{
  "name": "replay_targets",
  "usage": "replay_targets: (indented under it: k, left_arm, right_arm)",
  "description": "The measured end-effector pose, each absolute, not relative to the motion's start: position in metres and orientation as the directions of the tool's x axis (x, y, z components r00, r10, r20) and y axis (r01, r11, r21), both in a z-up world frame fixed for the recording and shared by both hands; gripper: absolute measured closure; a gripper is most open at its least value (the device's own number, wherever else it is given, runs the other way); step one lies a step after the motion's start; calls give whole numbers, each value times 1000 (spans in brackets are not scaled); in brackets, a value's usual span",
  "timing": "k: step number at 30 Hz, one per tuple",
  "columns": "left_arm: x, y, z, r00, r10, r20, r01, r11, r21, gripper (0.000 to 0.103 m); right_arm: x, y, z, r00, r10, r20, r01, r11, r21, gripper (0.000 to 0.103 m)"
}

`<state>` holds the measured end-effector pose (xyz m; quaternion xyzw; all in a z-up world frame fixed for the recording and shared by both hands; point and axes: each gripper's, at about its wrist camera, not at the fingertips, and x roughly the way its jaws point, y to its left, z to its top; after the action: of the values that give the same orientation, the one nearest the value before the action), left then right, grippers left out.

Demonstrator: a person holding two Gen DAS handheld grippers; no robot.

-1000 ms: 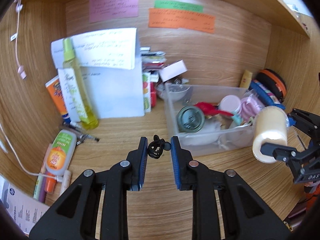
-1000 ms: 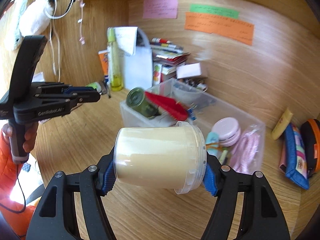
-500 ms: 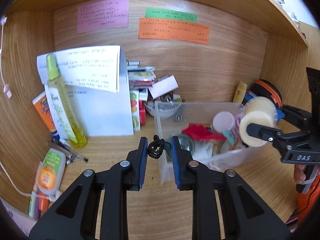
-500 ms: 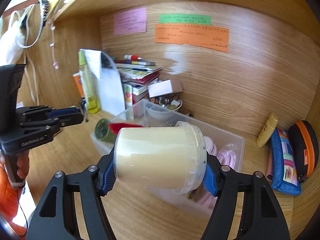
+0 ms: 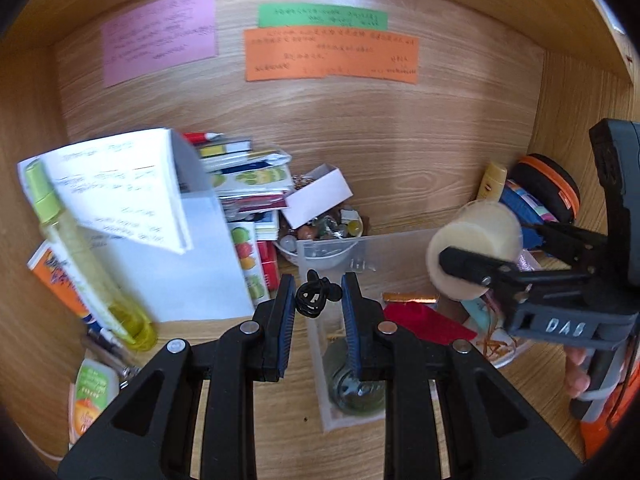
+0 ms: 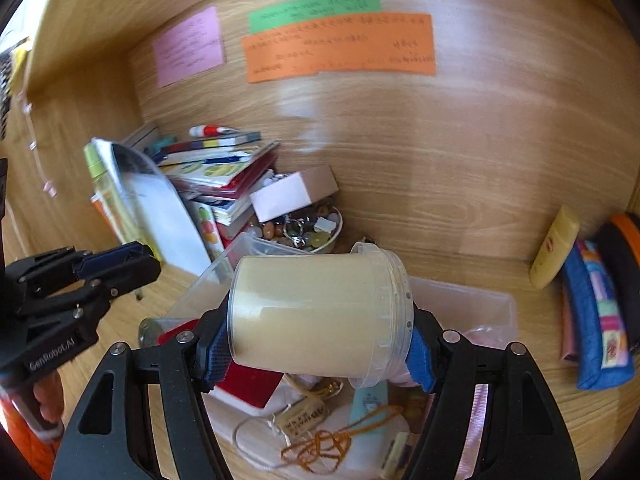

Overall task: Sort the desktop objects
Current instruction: 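Carry the hair clip and jar over the clear box and release both inside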

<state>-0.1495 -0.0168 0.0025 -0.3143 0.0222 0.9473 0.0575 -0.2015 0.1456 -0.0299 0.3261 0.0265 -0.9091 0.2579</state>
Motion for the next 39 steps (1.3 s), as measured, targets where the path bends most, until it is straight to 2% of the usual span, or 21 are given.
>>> replay_targets:
  k: [10, 24, 26, 28, 30, 34, 39]
  left_arm:
    - [-172, 0, -9, -768, 137, -626, -174, -985, -3, 81]
    - [-186, 8, -30, -693, 178, -699, -213, -976, -38, 81]
    - [-186, 9, -32, -691, 171, -702, -210, -977, -31, 76]
    - [-186, 8, -32, -698, 156, -698, -201, -979, -18, 65]
    - [-185, 7, -31, -700, 165, -694, -204, -979, -26, 58]
    - [-180, 7, -27, -706, 183, -684, -217, -976, -37, 50]
    - [-174, 10, -23, -717, 185, -673, -226, -974, -27, 48]
  right_arm:
    - [-215, 148, -52, -619, -436, -653, 458, -876, 150, 36]
    - [-223, 144, -68, -609, -380, -697, 430, -896, 113, 36]
    - [-223, 143, -69, -602, -382, -701, 432, -894, 116, 36]
    - [-223, 142, -69, -601, -375, -705, 432, -895, 108, 36]
    - [-222, 140, -71, -600, -363, -713, 431, -897, 94, 35]
    - [-221, 145, -67, -604, -372, -705, 425, -899, 110, 34]
    - [-226, 149, -68, -595, -371, -713, 405, -904, 133, 33]
